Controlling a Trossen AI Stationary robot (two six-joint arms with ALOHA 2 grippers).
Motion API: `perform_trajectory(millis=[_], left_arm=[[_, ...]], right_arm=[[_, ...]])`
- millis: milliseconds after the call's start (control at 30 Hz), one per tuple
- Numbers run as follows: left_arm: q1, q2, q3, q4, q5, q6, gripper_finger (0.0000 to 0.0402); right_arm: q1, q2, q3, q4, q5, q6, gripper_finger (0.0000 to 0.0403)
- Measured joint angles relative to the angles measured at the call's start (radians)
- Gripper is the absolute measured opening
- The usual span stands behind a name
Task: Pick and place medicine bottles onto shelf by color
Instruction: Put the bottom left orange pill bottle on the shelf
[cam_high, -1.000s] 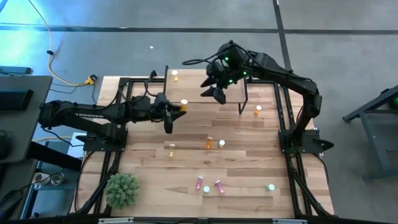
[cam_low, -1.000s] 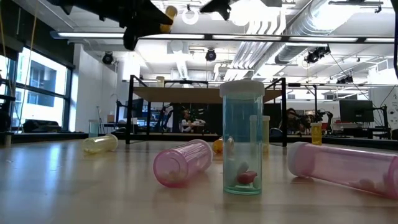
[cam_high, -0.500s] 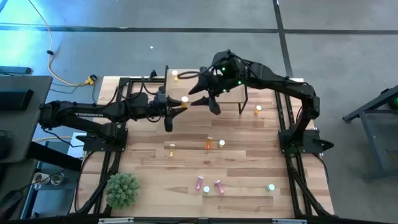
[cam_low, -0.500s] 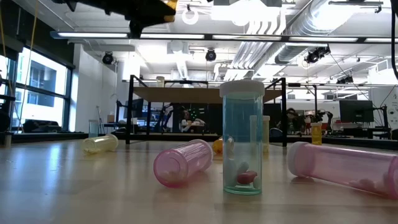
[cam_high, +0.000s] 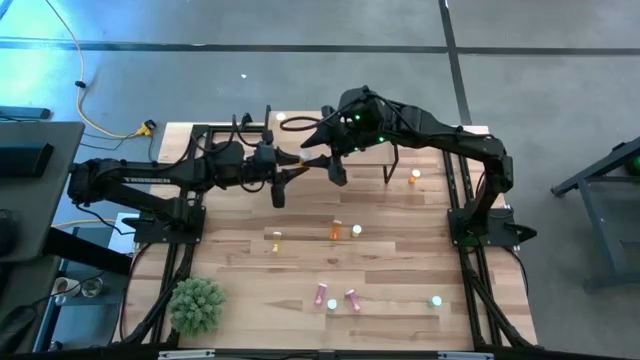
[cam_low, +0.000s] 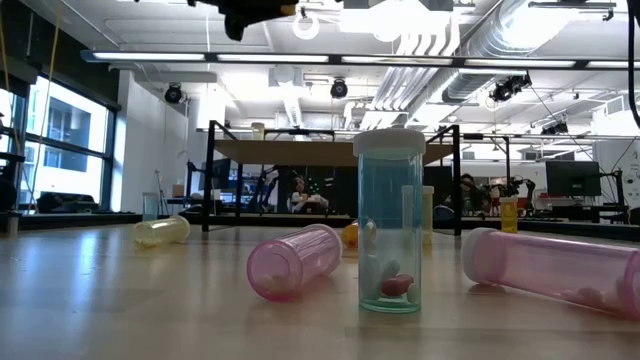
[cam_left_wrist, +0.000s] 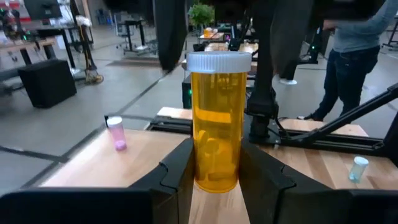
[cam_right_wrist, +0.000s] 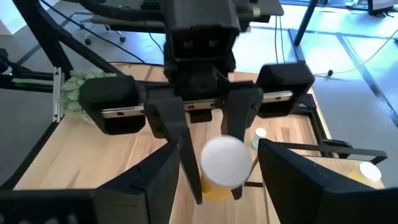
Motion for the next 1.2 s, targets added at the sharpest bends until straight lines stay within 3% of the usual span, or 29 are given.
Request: perform_trajectory(millis=[267, 667, 1200], left_arm=[[0.001, 0.000, 0.011, -0.001, 0.000, 0.025, 0.0097], [0.001, 0.000, 0.011, -0.002, -0.001, 0.025, 0.0097], [0.001, 0.000, 0.011, -0.003, -0.002, 0.032, 0.0097]], right_arm=[[0.000, 0.000, 0.000, 0.000, 0.002, 0.003, 0.0207], [0.000, 0.006, 0.000, -0.001, -0.002, 0.010, 0.0141], [0.000, 0.014, 0.000, -0.003, -0.010, 0.026, 0.0110]])
